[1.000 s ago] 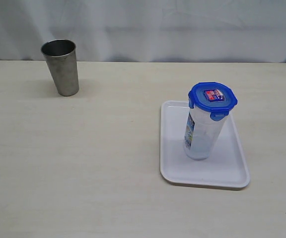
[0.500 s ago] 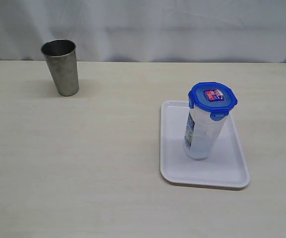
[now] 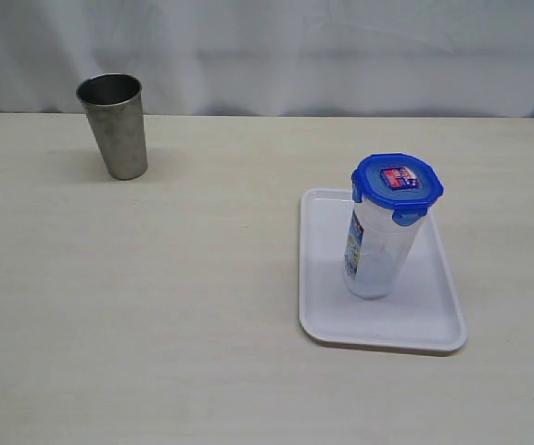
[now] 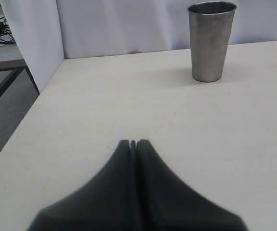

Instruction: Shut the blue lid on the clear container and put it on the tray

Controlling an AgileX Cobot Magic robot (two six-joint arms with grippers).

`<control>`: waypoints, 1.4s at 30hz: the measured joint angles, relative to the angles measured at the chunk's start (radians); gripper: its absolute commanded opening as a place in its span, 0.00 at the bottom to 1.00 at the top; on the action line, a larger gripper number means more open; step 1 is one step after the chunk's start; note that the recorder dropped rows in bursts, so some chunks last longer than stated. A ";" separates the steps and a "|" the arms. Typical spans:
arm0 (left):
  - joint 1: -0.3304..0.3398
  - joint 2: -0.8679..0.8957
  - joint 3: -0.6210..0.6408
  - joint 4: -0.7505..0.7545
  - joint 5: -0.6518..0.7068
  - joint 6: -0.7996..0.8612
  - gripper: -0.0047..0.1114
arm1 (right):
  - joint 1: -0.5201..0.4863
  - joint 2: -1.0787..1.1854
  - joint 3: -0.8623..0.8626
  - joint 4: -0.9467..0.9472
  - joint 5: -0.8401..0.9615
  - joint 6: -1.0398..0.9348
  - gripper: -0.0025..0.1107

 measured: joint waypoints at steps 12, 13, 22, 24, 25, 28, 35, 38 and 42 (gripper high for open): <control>0.000 0.000 0.000 0.002 0.002 0.002 0.04 | 0.000 0.000 0.000 0.000 0.000 0.000 0.06; 0.000 0.000 0.000 0.004 0.002 0.002 0.04 | 0.000 0.000 0.000 0.000 0.000 0.000 0.06; 0.000 0.000 0.000 0.043 0.002 0.004 0.04 | 0.000 0.000 0.000 0.000 0.000 0.000 0.06; 0.000 0.000 0.000 0.043 0.002 0.004 0.04 | 0.000 0.000 0.000 0.000 0.000 0.000 0.06; 0.000 0.000 0.000 0.043 0.002 0.004 0.04 | 0.000 0.000 0.000 0.000 0.000 0.000 0.06; 0.000 0.000 0.000 0.043 0.002 0.004 0.04 | 0.000 0.000 0.000 0.000 0.000 0.000 0.06; 0.000 0.000 0.000 0.043 0.004 0.004 0.04 | 0.000 0.000 0.000 0.000 0.000 0.000 0.06; 0.000 0.000 0.000 0.043 0.004 0.004 0.04 | 0.000 0.000 0.000 0.000 0.000 0.000 0.06; 0.000 0.000 0.000 0.043 0.004 0.004 0.04 | 0.000 0.000 0.000 0.000 0.000 0.000 0.06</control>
